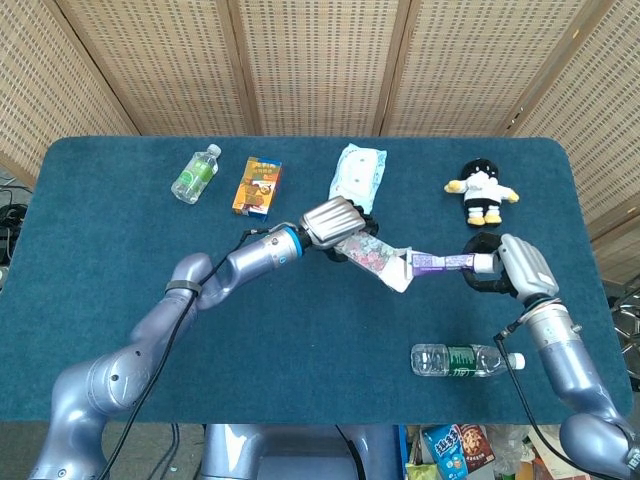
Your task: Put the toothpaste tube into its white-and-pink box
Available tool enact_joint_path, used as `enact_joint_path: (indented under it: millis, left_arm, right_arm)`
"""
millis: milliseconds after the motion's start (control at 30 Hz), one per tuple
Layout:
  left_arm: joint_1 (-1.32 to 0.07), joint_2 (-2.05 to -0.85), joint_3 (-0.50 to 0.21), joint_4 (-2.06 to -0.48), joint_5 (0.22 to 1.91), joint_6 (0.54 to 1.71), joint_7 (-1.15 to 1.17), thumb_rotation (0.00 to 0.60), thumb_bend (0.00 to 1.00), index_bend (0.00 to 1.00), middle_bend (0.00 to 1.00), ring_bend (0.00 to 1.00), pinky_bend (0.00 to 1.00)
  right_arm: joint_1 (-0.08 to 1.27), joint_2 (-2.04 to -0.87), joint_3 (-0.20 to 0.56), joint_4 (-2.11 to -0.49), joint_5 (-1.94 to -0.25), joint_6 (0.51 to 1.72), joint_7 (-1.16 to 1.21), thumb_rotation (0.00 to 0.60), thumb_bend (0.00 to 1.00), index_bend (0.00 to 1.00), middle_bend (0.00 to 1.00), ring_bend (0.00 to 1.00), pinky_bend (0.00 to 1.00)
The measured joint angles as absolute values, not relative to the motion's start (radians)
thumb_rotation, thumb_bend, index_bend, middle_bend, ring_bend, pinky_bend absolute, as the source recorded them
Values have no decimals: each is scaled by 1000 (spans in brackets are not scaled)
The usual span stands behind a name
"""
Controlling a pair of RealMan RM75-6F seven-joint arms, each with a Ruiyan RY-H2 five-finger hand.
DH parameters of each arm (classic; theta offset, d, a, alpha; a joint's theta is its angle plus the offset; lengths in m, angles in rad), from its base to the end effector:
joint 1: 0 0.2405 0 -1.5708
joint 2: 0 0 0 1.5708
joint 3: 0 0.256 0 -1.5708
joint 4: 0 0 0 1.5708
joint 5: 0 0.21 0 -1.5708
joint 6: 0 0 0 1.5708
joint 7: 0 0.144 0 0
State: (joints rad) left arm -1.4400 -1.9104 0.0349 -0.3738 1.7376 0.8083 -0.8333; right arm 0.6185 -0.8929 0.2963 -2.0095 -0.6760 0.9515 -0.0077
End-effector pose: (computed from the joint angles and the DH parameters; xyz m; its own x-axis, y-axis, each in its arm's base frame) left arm 0.0369 0.4717 -0.0637 0.5959 0.1314 0.7922 0.4888 -0.8421 -0.2280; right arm -0.1815 -0.3245 0.1645 -0.0424 -0.2675 0.9626 -0.9937 0.1115 -0.0127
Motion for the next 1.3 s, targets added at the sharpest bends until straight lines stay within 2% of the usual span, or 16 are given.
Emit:
enact_joint_path:
  millis: [767, 1300]
  left_arm:
    - [-1464, -1915, 20, -410, 1678, 799, -809, 600, 313, 420, 413, 364, 407]
    - [-1478, -1903, -48, -479, 1585, 708, -857, 600, 317, 422, 413, 364, 413]
  right_arm:
    - [664, -878, 314, -2056, -606, 940, -6, 600, 683, 653, 590, 420, 404]
    - [673, -927, 322, -2064, -618, 1013, -10, 600, 708, 659, 594, 421, 404]
